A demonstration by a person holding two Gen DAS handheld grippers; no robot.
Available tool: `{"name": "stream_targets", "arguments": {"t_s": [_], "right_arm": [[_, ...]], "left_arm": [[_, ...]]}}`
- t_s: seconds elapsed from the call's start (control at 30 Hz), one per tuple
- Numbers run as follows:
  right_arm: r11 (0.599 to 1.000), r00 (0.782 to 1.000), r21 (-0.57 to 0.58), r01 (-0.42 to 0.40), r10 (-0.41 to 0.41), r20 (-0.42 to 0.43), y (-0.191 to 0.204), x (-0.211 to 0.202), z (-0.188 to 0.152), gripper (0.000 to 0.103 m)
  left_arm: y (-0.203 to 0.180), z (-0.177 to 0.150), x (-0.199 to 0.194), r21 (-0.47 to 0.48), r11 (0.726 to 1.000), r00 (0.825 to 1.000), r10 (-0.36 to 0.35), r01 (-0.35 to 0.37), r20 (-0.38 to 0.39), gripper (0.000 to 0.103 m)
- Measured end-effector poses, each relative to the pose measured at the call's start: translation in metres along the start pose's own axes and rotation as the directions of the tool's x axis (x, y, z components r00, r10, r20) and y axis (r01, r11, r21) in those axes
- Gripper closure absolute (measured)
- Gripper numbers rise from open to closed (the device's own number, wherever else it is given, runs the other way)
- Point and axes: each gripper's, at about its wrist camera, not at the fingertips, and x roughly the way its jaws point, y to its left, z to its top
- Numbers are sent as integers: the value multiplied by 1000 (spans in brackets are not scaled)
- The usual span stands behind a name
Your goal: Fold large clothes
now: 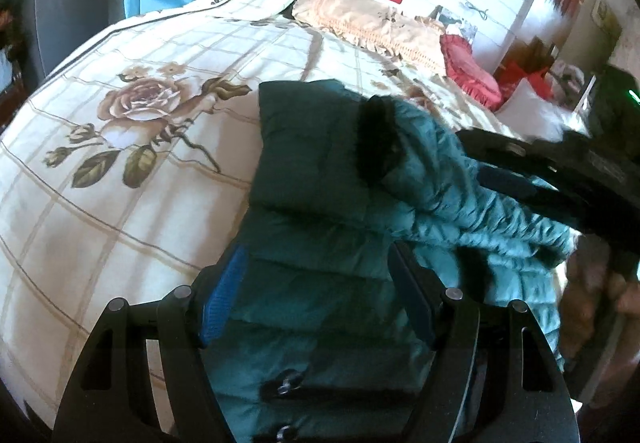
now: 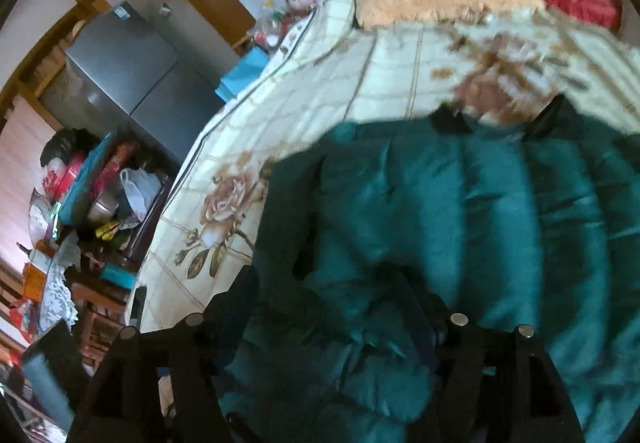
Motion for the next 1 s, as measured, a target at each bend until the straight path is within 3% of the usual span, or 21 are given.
{"name": "stream_targets", "arguments": {"t_s": [0.13,0.37,0.57,0.63,0.7,0.77,1.0], "right_arm": [[999,998,-22,34,-32,60,-9,-52,-5,34],[993,984,31,110,-114,136,-54,-131,-31,33],[981,970,126,149,-170,172,-95,-174,-56,32],[975,965,145,166,-190,178,-105,-184,-60,32],[969,958,161,186,-216,190,-113,-194,-63,32],[964,951,181,197,-233,204,-119,-202,-66,32],[942,935,253,219,-277,221,-138,-196,-53,32]], "left_arm": [[-12,16,1,3,1000,999,-21,21,25,30],[-43,44,33,40,999,1000,14,-14,15,30],[-65,50,84,68,997,996,36,-31,-82,30],[-74,50,91,119,991,996,64,-57,-63,38],[-80,50,90,151,985,995,93,-87,-30,72],[-82,53,83,157,985,997,73,-70,-13,83],[-71,79,34,177,983,994,28,-47,108,88]]}}
